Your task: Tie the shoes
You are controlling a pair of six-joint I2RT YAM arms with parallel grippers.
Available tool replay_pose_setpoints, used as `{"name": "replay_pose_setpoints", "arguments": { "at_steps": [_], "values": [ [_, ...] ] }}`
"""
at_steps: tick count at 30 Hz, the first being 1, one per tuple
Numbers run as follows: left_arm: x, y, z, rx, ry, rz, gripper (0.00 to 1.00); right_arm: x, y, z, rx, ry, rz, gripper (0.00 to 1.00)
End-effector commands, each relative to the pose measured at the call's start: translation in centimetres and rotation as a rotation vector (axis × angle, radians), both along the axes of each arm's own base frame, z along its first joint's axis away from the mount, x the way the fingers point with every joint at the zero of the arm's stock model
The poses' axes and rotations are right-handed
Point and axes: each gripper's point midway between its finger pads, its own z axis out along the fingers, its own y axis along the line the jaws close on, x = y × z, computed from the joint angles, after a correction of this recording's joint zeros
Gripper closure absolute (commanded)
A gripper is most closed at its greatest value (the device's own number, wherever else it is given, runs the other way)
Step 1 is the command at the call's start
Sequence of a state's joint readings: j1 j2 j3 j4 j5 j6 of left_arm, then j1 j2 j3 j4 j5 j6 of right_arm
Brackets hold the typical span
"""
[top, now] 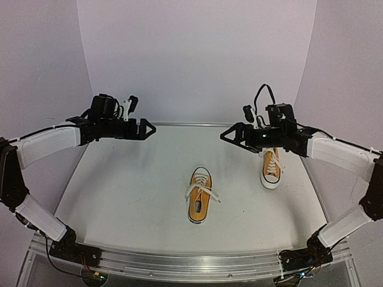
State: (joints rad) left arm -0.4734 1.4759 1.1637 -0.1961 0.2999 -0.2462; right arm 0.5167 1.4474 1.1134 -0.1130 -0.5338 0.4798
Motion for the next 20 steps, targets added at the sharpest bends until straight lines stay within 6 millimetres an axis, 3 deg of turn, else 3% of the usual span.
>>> {"name": "replay_pose_setpoints", "arguments": {
  "at_steps": [1,5,9,14,20],
  "values": [
    [-1.7,4.2,-1.3,0.063,0.073,0.178,0.00,-0.1,-4.7,-2.0,-0.159,-0.016,-0.205,0.02],
    [-4.8,5.3,-6.0,0.026,0.185,0.213,0.00,-2.6,-6.3,-8.5,-0.205,0.115,-0.235,0.02],
    [-7.3,6.6,-10.9,0.020,0.278,0.258,0.00,-5.7,-5.2,-12.3,-0.131,0.172,-0.117,0.02],
    [-8.7,8.3,-13.9,0.076,0.322,0.306,0.00,-7.3,-5.3,-14.0,-0.126,0.193,-0.080,0.02],
    [-8.8,8.2,-13.0,0.068,0.297,0.289,0.00,-7.2,-5.0,-13.0,-0.109,0.167,-0.065,0.02]
  ]
}}
